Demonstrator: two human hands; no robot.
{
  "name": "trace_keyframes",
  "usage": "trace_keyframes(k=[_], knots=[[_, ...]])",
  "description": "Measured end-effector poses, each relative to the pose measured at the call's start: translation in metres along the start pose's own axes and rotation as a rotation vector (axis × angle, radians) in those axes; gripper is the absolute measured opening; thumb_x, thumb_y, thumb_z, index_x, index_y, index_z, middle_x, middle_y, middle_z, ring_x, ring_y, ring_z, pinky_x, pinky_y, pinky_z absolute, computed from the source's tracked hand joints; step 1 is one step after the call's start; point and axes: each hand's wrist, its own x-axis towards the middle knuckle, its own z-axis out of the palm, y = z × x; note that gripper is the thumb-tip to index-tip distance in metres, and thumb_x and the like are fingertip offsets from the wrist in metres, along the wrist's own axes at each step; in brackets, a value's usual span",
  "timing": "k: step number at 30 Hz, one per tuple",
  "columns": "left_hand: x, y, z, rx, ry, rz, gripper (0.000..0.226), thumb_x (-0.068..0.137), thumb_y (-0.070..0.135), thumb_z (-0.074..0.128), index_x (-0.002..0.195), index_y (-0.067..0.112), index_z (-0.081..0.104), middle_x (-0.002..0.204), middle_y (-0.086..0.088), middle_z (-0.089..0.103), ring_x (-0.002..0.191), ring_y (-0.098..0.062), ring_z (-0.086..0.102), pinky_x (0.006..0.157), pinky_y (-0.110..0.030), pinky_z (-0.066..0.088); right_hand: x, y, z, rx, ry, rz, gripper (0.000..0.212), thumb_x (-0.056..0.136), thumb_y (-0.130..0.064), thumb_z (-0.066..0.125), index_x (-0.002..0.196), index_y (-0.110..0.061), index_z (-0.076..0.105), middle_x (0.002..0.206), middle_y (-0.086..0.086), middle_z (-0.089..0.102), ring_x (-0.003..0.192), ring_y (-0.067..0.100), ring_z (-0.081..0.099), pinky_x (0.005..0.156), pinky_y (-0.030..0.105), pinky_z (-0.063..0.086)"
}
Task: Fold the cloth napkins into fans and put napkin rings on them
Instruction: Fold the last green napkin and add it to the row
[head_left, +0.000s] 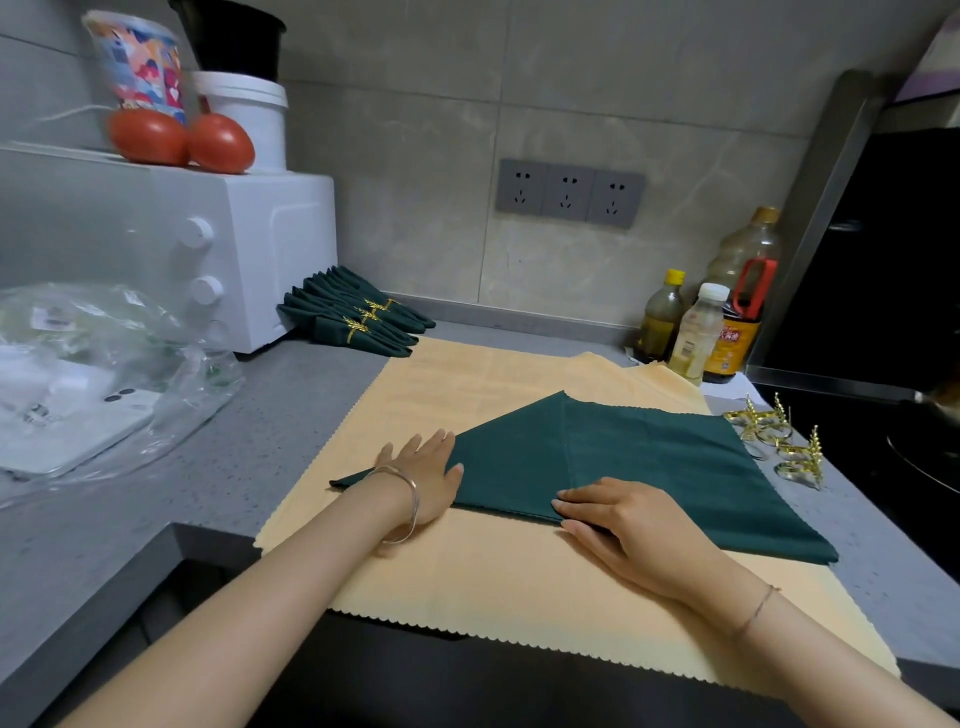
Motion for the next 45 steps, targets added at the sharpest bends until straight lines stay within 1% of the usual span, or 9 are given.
trace_keyframes(k=[6, 11, 14, 16, 19, 26, 35, 40, 45], knots=[[0.025, 0.013, 0.0, -0.047, 0.06, 0.038, 0.052, 0.103, 0.033, 0.009, 0.153, 0.019, 0.0, 0.161, 0.007, 0.0, 0.148, -0.016, -0.002, 0.119, -0.041, -0.001, 0.008, 0.0, 0.0, -0.018, 0.004, 0.053, 0.045, 0.096, -0.048, 0.037, 0.092, -0.026, 0.075, 0.096, -0.015, 0.071, 0.082, 0.004, 0.063, 0.071, 0.02, 0.051], [0.029, 0.014, 0.011, 0.031, 0.097, 0.023, 0.054, 0.103, 0.035, 0.008, 0.153, 0.018, -0.007, 0.16, 0.006, -0.009, 0.147, -0.016, -0.007, 0.119, -0.041, -0.002, 0.044, -0.004, 0.006, -0.031, -0.026, 0.316, 0.053, 0.096, -0.049, 0.03, 0.071, -0.014, 0.061, 0.069, -0.002, 0.058, 0.071, 0.015, 0.051, 0.067, 0.036, 0.046], [0.03, 0.014, 0.013, 0.041, 0.106, 0.012, 0.054, 0.103, 0.036, 0.007, 0.153, 0.019, -0.006, 0.16, 0.006, -0.01, 0.147, -0.016, -0.007, 0.119, -0.041, -0.002, 0.08, -0.008, 0.017, -0.027, 0.0, 0.287, 0.028, 0.096, -0.029, 0.043, 0.1, -0.018, 0.069, 0.105, -0.003, 0.068, 0.098, 0.017, 0.056, 0.093, 0.03, 0.04], [0.031, 0.014, 0.013, 0.052, 0.109, 0.011, 0.055, 0.103, 0.036, 0.007, 0.153, 0.019, -0.007, 0.16, 0.005, -0.01, 0.147, -0.016, -0.007, 0.12, -0.041, -0.002, 0.105, -0.011, 0.024, 0.0, -0.178, 0.279, 0.037, 0.095, -0.02, 0.042, 0.129, -0.017, 0.055, 0.133, 0.0, 0.056, 0.121, 0.022, 0.049, 0.104, 0.031, 0.031], [0.032, 0.013, 0.013, 0.057, 0.108, 0.013, 0.055, 0.103, 0.037, 0.007, 0.152, 0.019, -0.008, 0.16, 0.005, -0.011, 0.147, -0.016, -0.008, 0.119, -0.041, -0.002, 0.133, -0.013, 0.037, 0.16, -0.463, 0.372, 0.038, 0.099, -0.015, 0.032, 0.136, -0.01, 0.041, 0.139, 0.006, 0.046, 0.131, 0.028, 0.038, 0.11, 0.04, 0.026], [0.035, 0.014, 0.014, 0.079, 0.118, 0.01, 0.055, 0.103, 0.037, 0.006, 0.152, 0.019, -0.009, 0.16, 0.005, -0.012, 0.147, -0.016, -0.009, 0.12, -0.041, -0.002, 0.123, 0.019, 0.064, 0.127, -0.484, 0.383, 0.055, 0.103, -0.039, 0.017, 0.152, -0.017, 0.004, 0.16, -0.004, 0.0, 0.146, 0.011, -0.002, 0.118, 0.035, -0.003], [0.036, 0.014, 0.011, 0.093, 0.057, 0.012, 0.056, 0.102, 0.039, 0.006, 0.151, 0.019, -0.013, 0.159, 0.006, -0.015, 0.147, -0.016, -0.012, 0.119, -0.041, -0.003, 0.115, 0.086, 0.06, 0.142, -0.461, 0.558, 0.055, 0.103, -0.043, 0.017, 0.152, -0.021, 0.009, 0.16, -0.005, 0.003, 0.147, 0.014, 0.0, 0.118, 0.04, -0.003], [0.042, 0.024, -0.005, 0.068, -0.101, -0.047, 0.079, 0.093, 0.067, 0.012, 0.152, 0.02, -0.013, 0.159, 0.007, -0.016, 0.146, -0.017, -0.015, 0.118, -0.042, -0.009, 0.113, 0.124, 0.044, 0.266, -0.225, 0.645, 0.05, 0.1, -0.038, 0.037, 0.145, -0.016, 0.031, 0.151, 0.004, 0.036, 0.138, 0.024, 0.032, 0.115, 0.044, 0.017], [0.055, 0.059, -0.002, 0.071, -0.007, 0.049, 0.082, 0.092, 0.068, 0.012, 0.152, 0.015, -0.009, 0.16, 0.003, -0.011, 0.147, -0.018, -0.01, 0.118, -0.044, -0.007, 0.105, 0.156, 0.043, 0.179, -0.317, 0.719, 0.059, 0.09, -0.055, 0.049, 0.135, -0.017, 0.046, 0.141, 0.005, 0.045, 0.129, 0.023, 0.042, 0.109, 0.04, 0.031]])
